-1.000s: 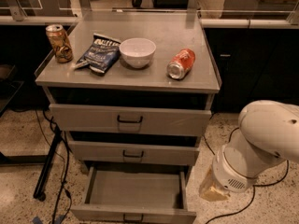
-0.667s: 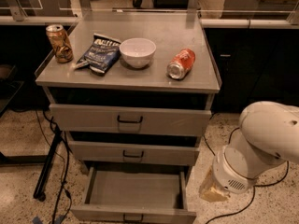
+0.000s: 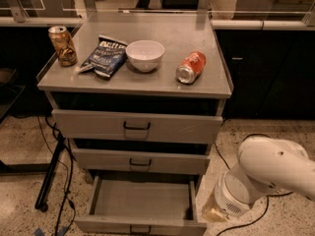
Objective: Close bottom drawer
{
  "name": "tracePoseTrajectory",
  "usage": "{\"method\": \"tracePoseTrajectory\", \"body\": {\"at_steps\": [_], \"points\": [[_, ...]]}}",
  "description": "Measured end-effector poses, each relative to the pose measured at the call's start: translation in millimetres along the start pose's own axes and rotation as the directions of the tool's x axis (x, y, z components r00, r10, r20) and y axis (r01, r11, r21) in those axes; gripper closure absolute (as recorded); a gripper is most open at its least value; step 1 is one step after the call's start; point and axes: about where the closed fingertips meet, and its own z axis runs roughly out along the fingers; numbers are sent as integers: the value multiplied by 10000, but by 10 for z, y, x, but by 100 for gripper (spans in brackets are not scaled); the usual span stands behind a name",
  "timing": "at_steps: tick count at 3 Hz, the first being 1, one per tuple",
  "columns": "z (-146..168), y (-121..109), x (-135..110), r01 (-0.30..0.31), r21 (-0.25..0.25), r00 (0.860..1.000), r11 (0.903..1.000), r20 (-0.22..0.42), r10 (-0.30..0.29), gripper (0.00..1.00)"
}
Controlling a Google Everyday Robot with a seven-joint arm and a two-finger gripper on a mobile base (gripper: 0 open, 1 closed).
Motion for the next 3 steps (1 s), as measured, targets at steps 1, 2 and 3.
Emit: {"method": "tracePoseTrajectory", "body": {"at_steps": [1,2,3], "points": [[430,-98,86,-591,-184,9980,9981,206,595,100],[430,-98,86,-591,-184,9980,9981,206,595,100],[686,-65,122,-596,-588,9976,9965,316,615,100]]}}
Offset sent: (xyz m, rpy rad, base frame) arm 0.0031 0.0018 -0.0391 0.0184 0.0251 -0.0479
